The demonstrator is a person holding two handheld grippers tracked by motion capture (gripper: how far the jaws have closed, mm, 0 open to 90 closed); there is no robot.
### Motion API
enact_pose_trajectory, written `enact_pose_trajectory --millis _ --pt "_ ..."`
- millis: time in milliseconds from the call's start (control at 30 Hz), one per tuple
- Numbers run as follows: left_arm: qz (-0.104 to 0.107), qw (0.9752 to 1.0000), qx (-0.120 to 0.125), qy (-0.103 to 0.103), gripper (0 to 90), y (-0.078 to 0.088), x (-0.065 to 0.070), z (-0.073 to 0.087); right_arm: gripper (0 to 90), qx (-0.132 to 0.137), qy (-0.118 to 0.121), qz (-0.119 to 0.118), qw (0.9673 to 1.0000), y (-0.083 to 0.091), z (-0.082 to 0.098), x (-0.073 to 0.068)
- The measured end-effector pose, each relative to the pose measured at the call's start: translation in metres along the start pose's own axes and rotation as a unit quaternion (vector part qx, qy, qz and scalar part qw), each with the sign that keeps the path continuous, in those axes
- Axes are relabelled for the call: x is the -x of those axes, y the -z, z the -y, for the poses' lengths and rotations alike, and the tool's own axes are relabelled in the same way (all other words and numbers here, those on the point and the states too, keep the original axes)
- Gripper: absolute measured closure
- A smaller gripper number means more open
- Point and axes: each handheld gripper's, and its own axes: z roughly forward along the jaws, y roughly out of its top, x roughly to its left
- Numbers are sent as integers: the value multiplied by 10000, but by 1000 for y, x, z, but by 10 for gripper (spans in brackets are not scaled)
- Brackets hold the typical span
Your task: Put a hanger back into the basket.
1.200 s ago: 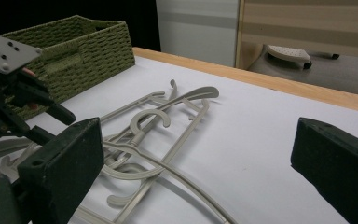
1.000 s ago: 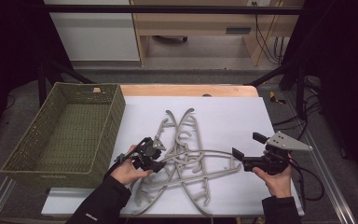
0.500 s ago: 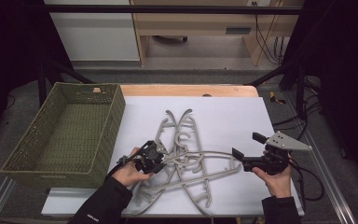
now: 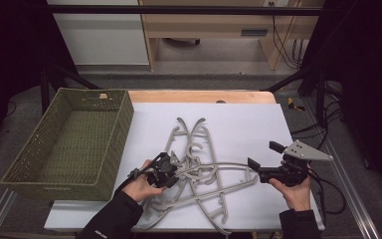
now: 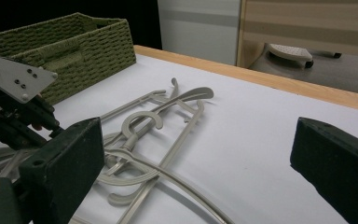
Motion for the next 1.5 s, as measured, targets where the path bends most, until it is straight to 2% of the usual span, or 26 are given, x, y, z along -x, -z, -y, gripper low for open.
enact_pose_trajectory --millis 67,200,400,467,600,1000,1133,1267,1333,1400,1500 --pt "-2 10000 -15 -74 769 2 0 0 32 23 0 -3 10000 0 0 0" --pt "31 9999 13 -95 775 4 0 0 32 -2 8 4 10000 0 0 0" --pt "147 9993 341 15 782 13 -1 1 32 -19 4 1 10000 0 0 0" --pt "295 9987 417 91 784 16 -2 0 31 -20 8 -2 10000 0 0 0" --pt "134 9992 369 -33 785 13 1 0 31 -7 1 19 10000 -1 0 0" --pt "198 9998 44 -27 775 3 0 -1 32 -20 16 -11 10000 0 0 0" --pt "236 9995 174 118 777 4 0 -2 32 -17 -1 -5 10000 -2 0 -1" --pt "213 9997 65 101 790 4 1 -3 32 -11 10 -10 10000 -1 0 -1" --pt "141 9999 20 12 792 4 3 -4 32 -11 22 -29 10000 -1 0 -1" --pt "91 10000 14 -29 794 5 5 -5 32 -32 33 -25 10000 -1 0 -1" --pt "159 9998 88 0 795 8 6 -5 32 -26 44 -27 10000 -1 0 -1"
